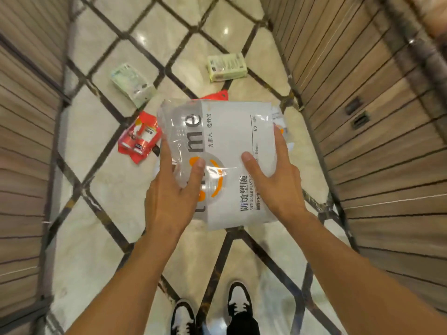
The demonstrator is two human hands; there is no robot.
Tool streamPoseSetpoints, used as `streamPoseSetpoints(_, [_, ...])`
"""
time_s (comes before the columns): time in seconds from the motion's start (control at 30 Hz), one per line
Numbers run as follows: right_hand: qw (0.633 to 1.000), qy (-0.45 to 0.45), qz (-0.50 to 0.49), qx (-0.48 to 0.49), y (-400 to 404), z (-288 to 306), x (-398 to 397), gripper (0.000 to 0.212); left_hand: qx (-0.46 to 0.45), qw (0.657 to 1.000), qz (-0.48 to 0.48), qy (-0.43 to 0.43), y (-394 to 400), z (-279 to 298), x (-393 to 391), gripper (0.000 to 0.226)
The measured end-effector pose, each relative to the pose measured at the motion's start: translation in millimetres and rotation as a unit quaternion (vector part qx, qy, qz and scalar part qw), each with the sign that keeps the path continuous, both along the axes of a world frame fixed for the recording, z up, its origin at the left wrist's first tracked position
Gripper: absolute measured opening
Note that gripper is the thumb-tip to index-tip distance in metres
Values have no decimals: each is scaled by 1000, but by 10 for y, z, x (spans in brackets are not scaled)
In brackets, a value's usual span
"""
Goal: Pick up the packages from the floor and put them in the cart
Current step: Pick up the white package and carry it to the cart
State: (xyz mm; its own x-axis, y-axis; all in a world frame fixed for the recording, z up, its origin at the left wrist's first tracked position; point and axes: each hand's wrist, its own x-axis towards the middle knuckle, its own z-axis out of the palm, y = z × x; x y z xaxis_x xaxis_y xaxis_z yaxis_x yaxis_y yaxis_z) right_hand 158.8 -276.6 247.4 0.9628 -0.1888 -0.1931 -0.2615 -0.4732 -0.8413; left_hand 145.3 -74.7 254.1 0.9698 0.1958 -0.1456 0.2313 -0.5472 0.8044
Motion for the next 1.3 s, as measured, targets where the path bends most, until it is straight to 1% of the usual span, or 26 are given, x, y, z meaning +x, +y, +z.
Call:
streamPoseSetpoints(0.13, [998, -50, -23, -7, -245, 1355, 113, 71, -13, 997, -25, -67, -239, 1346, 180, 74])
streamPoseSetpoints(0.23, [996, -80, -39, -12, -426, 2243, 122, 76, -25, 994, -43, -99, -410, 2208, 290, 77])
streamPoseSetpoints(0.33, [991, -118, -57, -32, -610, 3033, 47, 81, -41, 988, -56, -141, -591, 2966, 315, 75])
streamPoseSetpoints(0.43, [986, -143, -81, -41, -805, 3666, -92, 80, -51, 981, -74, -172, -789, 3536, 285, 74])
streamPoseSetpoints(0.53, [977, -155, -132, -60, -1022, 4189, -372, 74, -67, 978, -95, -171, -1006, 4016, 173, 75])
streamPoseSetpoints(0.67, [954, -196, -211, -88, -1256, 4679, -868, 64, -84, 967, -162, -180, -1350, 4450, 34, 81])
streamPoseSetpoints(0.73, [938, -202, -257, -114, -1348, 4859, -1194, 67, -95, 953, -211, -195, -1538, 4636, -122, 79])
streamPoseSetpoints(0.8, [922, -199, -305, -134, -1411, 5013, -1575, 73, -112, 937, -261, -205, -1717, 4813, -329, 74])
streamPoseSetpoints(0.87, [902, -208, -352, -140, -1438, 5133, -2010, 67, -121, 918, -323, -197, -1891, 4973, -565, 77])
streamPoseSetpoints(0.93, [879, -213, -399, -148, -1435, 5237, -2485, 64, -127, 891, -387, -202, -2059, 5098, -838, 79])
streamPoseSetpoints(1.0, [855, -205, -451, -158, -1416, 5334, -3000, 65, -136, 860, -447, -204, -2251, 5199, -1181, 74])
streamPoseSetpoints(1.1, [810, -193, -524, -179, -1362, 5458, -3844, 68, -166, 813, -520, -204, -2546, 5299, -1826, 66])
streamPoseSetpoints(1.17, [778, -175, -571, -196, -1283, 5531, -4427, 66, -179, 780, -566, -198, -2703, 5342, -2321, 68])
streamPoseSetpoints(1.23, [741, -156, -614, -221, -1183, 5600, -5017, 68, -185, 749, -608, -187, -2834, 5387, -2857, 75])
streamPoseSetpoints(1.3, [702, -144, -654, -242, -1093, 5644, -5608, 66, -186, 718, -645, -183, -2958, 5420, -3421, 72])
